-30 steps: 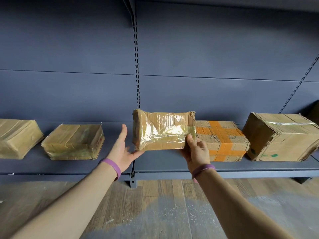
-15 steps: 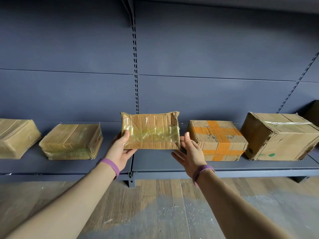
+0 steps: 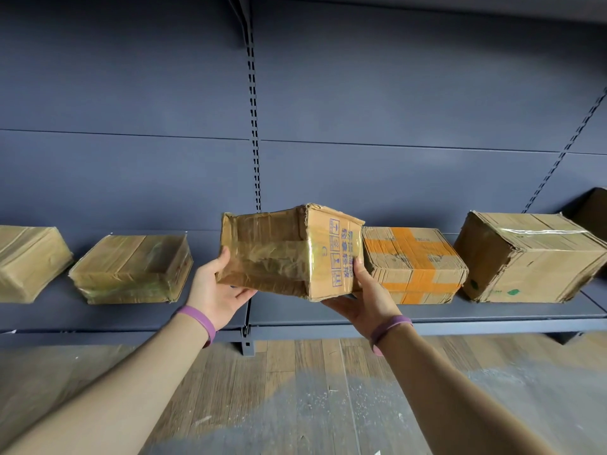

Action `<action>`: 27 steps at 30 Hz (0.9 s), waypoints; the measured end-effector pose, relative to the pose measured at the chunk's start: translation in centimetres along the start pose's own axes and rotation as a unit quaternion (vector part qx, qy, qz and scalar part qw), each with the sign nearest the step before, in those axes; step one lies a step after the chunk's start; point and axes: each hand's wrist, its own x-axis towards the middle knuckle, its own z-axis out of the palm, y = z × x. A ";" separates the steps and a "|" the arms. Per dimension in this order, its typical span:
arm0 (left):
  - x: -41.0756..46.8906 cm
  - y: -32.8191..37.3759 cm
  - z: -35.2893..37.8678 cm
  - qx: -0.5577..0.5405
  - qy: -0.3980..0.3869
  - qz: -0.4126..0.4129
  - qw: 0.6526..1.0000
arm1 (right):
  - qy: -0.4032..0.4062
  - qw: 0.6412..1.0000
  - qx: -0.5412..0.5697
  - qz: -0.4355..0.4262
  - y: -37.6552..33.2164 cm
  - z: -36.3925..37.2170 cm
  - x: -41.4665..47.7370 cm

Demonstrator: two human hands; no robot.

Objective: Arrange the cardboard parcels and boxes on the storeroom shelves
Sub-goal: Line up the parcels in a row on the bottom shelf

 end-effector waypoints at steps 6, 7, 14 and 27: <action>0.0 0.0 1.0 0.022 0.020 -0.024 0.999 | 0.000 0.999 0.029 -0.044 -0.4 0.7 -0.3; -0.1 0.0 1.3 0.016 0.027 -0.039 0.999 | 0.008 0.998 0.020 -0.058 -0.3 0.9 -0.2; -0.4 0.0 3.9 0.053 0.025 -0.059 0.997 | 0.071 0.989 0.006 -0.130 0.1 2.1 -0.4; 0.2 -0.6 1.7 0.082 0.012 0.004 0.997 | 0.012 0.992 -0.089 -0.090 -0.1 2.5 -1.2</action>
